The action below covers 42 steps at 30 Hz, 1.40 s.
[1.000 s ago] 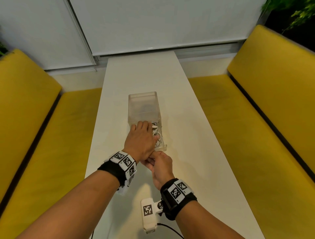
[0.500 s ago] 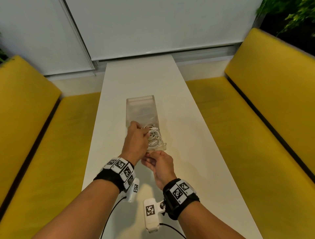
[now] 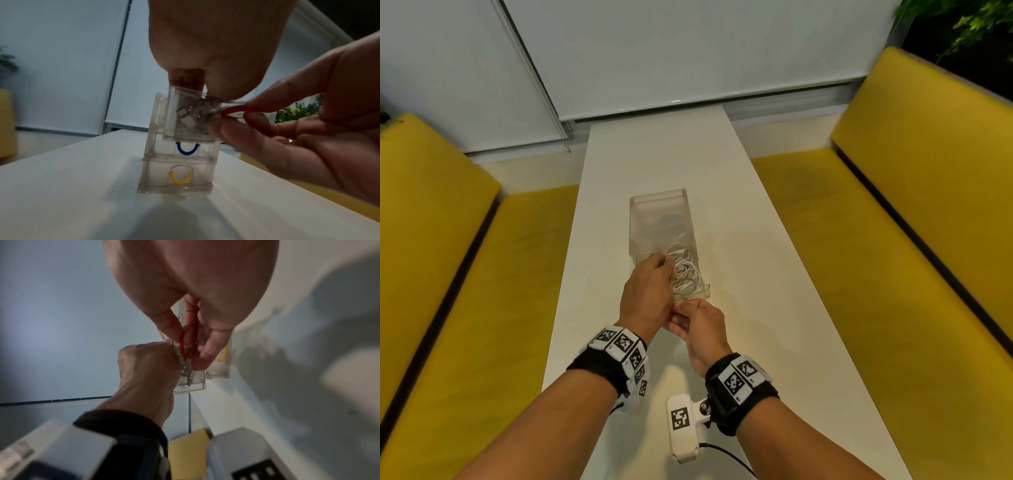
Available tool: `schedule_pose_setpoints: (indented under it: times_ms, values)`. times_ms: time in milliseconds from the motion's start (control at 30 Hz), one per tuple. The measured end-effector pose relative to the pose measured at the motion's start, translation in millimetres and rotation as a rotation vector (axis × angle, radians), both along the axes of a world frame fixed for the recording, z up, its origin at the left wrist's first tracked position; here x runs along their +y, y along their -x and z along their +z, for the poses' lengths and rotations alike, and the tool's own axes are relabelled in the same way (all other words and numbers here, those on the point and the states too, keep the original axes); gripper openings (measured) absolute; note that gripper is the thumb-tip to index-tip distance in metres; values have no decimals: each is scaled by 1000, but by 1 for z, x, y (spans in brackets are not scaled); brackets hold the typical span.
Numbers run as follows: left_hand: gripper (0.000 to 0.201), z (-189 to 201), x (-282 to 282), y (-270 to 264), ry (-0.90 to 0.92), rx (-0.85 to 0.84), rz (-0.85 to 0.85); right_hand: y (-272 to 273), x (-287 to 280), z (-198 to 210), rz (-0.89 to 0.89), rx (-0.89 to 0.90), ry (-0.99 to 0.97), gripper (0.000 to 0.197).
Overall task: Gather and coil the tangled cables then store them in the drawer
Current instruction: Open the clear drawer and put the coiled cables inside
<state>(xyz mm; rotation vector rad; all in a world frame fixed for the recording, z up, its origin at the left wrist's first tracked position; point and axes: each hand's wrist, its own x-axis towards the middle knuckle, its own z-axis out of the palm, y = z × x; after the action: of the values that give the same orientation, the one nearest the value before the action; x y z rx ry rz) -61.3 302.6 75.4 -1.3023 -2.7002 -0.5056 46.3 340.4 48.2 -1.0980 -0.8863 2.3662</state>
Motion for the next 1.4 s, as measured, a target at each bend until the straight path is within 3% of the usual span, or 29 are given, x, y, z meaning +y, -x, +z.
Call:
schedule_pose_setpoints:
  times_ms: [100,300,433,733,900,1033,1300,1400]
  values:
    - [14,3,5,1,104,155,40,0,0,0,-3,2,-9,9]
    - [42,3,4,0,-167,-183,48,1,3,1,1,25,-14,4]
    - [42,5,3,-2,96,3,13,3,-1,-1,-7,20,-19,5]
    - [39,25,14,3,414,176,-71,4,1,1,18,25,-28,17]
    - [25,30,22,14,235,-94,13,8,3,4,24,17,-4,11]
    - [23,32,24,18,107,-168,80,11,5,6,25,27,7,11]
    - [30,36,13,23,155,-294,-62,10,6,9,30,28,4,14]
    - [21,42,4,28,225,-324,-140,10,4,11,27,20,-3,12]
